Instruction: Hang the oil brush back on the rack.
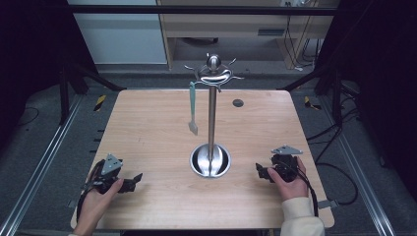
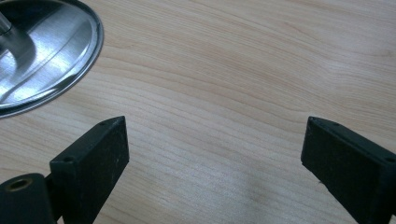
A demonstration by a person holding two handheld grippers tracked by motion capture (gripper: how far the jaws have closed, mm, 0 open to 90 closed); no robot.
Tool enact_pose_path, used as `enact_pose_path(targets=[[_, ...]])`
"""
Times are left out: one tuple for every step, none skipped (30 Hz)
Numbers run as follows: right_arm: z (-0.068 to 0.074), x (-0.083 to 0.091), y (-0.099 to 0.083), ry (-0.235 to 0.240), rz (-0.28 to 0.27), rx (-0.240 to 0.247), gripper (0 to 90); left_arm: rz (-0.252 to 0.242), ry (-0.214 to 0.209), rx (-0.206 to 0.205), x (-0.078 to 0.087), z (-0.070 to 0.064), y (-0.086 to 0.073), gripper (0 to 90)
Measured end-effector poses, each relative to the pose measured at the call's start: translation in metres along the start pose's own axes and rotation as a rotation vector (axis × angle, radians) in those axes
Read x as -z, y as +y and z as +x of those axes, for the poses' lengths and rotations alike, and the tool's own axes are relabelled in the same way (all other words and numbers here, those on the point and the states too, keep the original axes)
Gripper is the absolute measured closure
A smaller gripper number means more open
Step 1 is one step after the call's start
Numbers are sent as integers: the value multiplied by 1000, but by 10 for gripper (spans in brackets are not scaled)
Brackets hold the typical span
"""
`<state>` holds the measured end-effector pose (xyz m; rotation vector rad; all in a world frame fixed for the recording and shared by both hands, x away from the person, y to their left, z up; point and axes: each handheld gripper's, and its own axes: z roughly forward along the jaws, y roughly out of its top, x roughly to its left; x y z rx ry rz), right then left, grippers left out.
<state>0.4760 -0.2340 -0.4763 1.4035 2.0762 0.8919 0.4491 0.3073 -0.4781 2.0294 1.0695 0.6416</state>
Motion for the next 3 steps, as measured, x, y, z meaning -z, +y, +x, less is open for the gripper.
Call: enact_pose_path(targets=[[0, 0, 0, 3, 0, -2, 82, -7, 5, 11, 1, 2, 0, 58], [0, 0, 0, 0, -1, 3, 82, -12, 8, 18, 2, 5, 0, 58], [0, 0, 0, -1, -1, 1, 82, -15, 14, 25, 2, 6, -1, 58]])
